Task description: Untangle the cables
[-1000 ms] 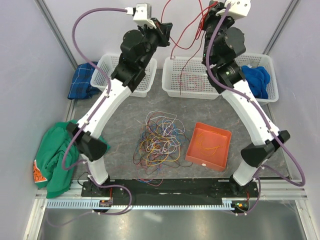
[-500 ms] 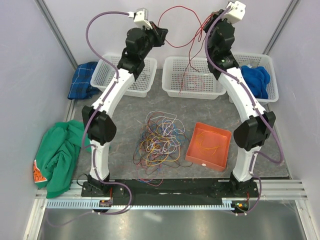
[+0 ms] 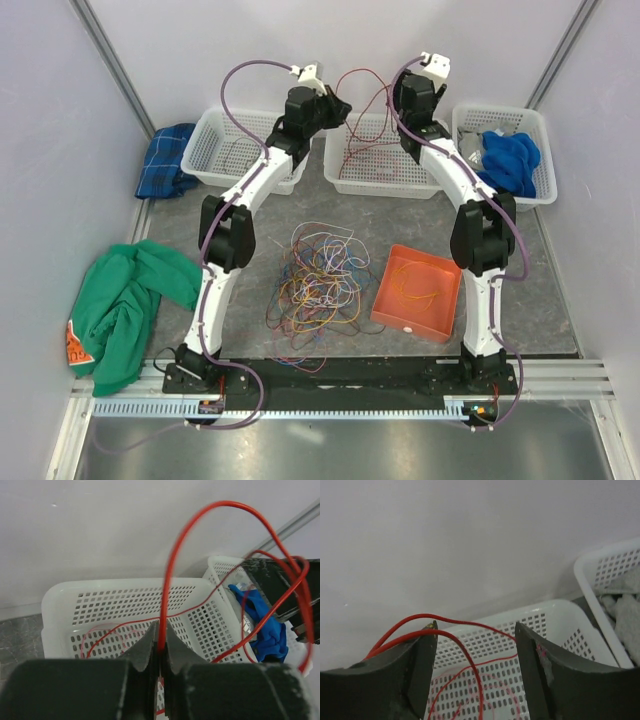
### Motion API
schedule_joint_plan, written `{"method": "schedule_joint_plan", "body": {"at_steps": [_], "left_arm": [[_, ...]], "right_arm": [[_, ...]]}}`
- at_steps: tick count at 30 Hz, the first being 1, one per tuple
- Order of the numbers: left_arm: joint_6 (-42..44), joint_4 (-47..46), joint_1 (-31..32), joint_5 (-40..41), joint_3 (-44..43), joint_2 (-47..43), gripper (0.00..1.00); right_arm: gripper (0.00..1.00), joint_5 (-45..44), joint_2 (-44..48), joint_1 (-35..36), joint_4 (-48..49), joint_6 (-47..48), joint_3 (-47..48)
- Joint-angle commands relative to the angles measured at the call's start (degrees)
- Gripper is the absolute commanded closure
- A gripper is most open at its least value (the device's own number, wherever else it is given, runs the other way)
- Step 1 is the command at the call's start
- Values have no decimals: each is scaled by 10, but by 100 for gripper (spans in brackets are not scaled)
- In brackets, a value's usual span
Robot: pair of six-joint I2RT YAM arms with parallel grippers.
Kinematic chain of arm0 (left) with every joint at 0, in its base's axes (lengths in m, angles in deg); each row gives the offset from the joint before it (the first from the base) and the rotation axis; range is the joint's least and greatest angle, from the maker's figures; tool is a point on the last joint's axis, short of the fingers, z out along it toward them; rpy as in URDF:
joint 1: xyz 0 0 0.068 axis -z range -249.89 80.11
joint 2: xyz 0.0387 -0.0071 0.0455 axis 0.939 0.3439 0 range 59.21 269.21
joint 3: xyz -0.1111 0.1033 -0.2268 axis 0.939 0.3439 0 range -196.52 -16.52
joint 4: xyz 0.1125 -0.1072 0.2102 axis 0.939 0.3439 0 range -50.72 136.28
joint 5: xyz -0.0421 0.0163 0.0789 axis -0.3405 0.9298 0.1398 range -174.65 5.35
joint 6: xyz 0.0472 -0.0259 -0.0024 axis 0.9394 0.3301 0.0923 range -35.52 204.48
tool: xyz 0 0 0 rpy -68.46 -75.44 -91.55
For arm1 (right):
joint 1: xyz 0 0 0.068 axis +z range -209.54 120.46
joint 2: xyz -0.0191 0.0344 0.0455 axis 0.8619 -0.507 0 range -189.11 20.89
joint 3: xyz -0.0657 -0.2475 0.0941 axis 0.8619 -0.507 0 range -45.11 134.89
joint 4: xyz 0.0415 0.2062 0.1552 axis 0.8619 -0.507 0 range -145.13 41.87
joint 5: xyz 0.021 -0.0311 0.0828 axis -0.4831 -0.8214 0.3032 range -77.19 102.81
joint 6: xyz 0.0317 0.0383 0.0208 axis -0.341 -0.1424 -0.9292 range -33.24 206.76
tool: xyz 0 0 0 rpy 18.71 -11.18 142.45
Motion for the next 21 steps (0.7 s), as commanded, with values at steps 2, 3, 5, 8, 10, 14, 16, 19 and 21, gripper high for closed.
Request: {"method": "schedule_joint_plan", "body": {"at_steps": [2,3,5,8,10,14,16,19,21], "left_arm": [[-13,-24,3,-12,-29,-19,74],[-11,-18,5,-12,-28,-20,67],[-5,-7,6,-12,-28,-20,42],[0,13,12,-12,-20,-22,0],[11,38,16,-3,-23,-21,0],[41,96,24,36,-28,-30,0],[67,108,28,72,-25,-40,0],[75,130,32,106,-21,-52,0],[63,131,32,108,3,-76,0]], "right_arm": [[18,-10,37,6,-17,-16,-4],[12,-14,41,9,-28,-19,-5],[5,-25,52,12,-68,-27,-11],[4,-33,77,14,-87,-29,-59],[4,-34,93,13,-95,-29,-87],[5,-54,121,11,-105,-42,-161],[6,-65,138,8,-107,-52,-192],[6,-77,153,8,-126,-68,-209],[7,-60,195,7,-99,-83,-240]]}}
